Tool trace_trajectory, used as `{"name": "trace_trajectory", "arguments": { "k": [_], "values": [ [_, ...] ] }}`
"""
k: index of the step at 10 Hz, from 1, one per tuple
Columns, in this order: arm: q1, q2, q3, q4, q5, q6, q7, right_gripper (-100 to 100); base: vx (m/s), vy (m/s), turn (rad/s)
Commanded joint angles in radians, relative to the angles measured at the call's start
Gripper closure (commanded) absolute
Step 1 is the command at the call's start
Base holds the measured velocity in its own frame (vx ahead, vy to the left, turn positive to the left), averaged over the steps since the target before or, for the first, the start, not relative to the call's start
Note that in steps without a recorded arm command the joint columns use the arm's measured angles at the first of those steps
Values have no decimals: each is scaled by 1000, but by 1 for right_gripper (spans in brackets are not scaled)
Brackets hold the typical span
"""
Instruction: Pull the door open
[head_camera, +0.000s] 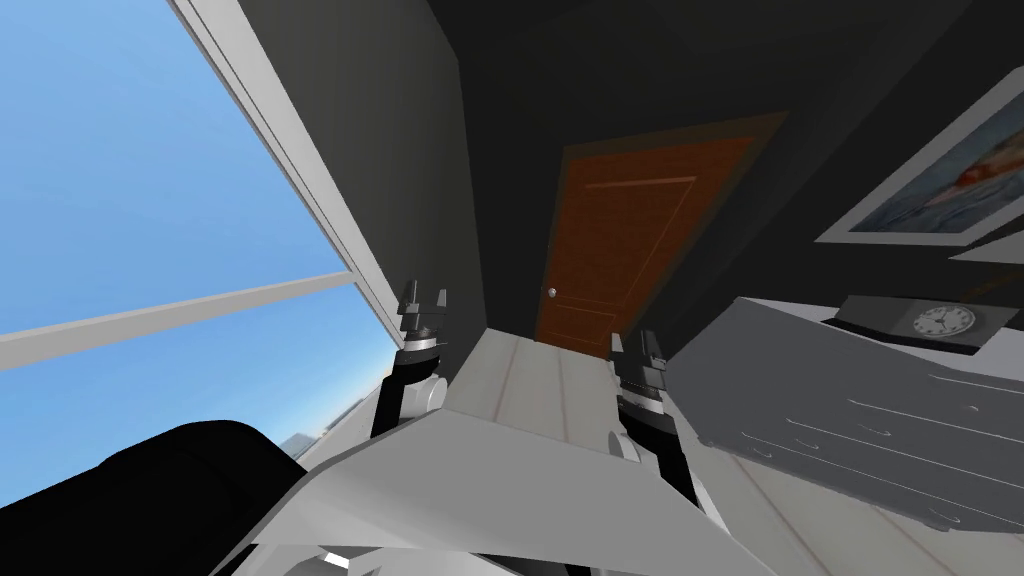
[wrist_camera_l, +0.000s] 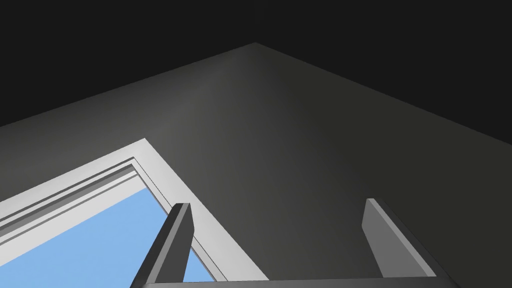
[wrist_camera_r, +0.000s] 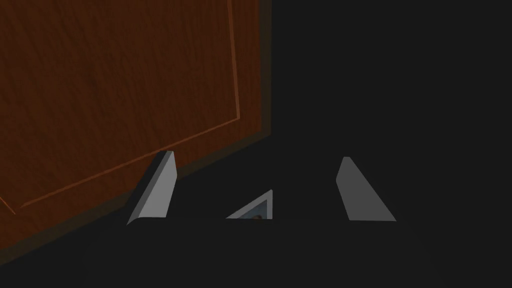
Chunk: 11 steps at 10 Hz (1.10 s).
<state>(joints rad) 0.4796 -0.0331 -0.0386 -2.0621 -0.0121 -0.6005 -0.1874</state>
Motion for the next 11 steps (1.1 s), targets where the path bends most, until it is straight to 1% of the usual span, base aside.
{"name": "trace_trajectory", "arguments": {
  "k": [1, 9, 11],
  "values": [
    [-6, -7, -10, 29, -18, -7, -31, -100, 90, -11, 143],
    [-43, -35, -66, 197, -118, -39, -195, -100, 93, -14, 152],
    [-53, -40, -82, 242, -145, -47, -239, -100, 100, -27, 205]
  ]
}}
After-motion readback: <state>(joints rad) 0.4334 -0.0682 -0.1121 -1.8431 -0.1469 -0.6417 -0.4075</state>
